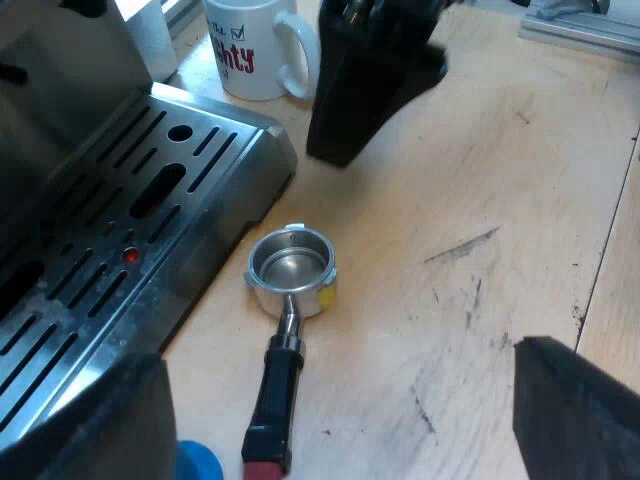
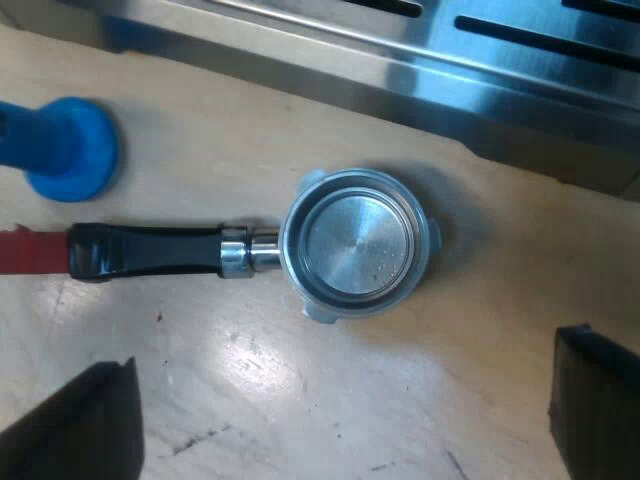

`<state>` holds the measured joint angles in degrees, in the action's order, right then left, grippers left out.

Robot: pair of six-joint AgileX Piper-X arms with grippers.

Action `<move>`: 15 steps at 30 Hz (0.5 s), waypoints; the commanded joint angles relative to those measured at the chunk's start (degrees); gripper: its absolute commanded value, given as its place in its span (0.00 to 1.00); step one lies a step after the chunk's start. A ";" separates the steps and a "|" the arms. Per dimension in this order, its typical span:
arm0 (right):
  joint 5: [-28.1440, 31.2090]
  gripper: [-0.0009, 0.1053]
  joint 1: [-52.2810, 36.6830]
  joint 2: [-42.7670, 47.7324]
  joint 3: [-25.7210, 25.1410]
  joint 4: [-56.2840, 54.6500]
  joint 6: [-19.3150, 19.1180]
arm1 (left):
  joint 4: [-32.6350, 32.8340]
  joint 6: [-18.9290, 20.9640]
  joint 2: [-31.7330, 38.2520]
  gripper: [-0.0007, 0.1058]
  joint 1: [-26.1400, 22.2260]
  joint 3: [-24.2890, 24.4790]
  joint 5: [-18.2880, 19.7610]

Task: Put the handle in the coffee machine

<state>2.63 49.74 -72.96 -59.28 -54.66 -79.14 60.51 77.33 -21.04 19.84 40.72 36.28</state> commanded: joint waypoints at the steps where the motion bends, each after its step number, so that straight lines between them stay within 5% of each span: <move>1: -0.88 0.81 -0.99 -2.56 -0.58 1.31 -1.69 | -0.81 0.48 0.46 0.68 -0.07 0.30 -0.48; 15: -5.85 0.81 -6.14 -14.58 -1.77 6.02 -5.09 | -0.91 0.48 0.31 0.68 -0.07 -0.76 -0.48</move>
<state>-2.30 44.06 -87.35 -60.35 -49.36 -83.21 59.84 77.33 -21.04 19.84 40.16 36.28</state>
